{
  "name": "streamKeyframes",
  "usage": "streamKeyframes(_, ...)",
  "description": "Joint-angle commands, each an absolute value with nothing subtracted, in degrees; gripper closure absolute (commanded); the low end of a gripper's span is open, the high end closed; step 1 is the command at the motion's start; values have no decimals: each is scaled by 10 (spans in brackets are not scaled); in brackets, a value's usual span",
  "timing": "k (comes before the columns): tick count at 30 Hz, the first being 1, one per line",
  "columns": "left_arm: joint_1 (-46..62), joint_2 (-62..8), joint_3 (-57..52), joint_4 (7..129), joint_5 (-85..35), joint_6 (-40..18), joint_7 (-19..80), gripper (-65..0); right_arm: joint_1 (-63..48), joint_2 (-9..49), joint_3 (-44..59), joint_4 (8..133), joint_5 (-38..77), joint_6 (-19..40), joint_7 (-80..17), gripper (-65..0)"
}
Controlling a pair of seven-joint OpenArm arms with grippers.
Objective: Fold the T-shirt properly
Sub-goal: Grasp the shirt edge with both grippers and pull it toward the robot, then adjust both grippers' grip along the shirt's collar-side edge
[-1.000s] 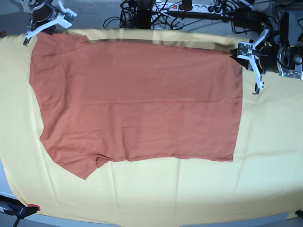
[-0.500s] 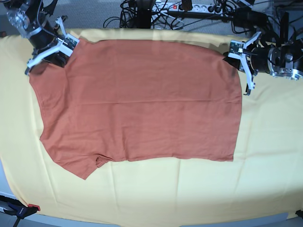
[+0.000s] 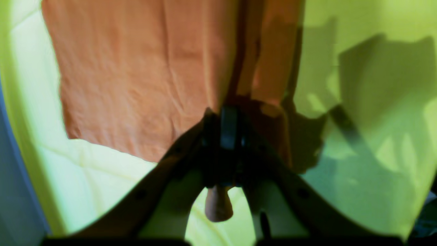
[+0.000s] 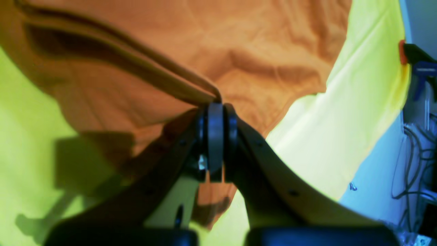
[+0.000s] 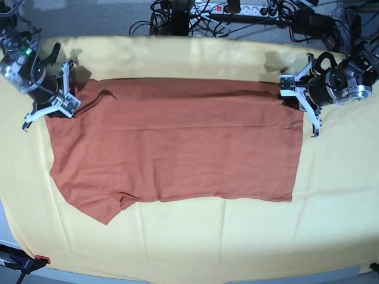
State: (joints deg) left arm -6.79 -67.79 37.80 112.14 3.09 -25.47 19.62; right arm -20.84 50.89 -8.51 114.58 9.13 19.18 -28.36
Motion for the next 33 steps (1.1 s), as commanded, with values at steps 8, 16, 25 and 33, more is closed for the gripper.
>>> streamKeyframes(8,-75,-656,371,1095,57,-209,193,0,-146,493,-79,1098,122,212,-261,0)
streamKeyframes(16,-77,-656,371,1094,86,-177,196,0,-109,438,-79,1039,119,245,-262,0)
streamKeyframes(25,-77,-656,371,1094,117,-156,195,0,-98,438,-79,1037,122,239,-271,0)
streamKeyframes(33,-104,-661,371,1094,116,-154,206,-378,-90,439,-79,1038,103,220,-286,-282)
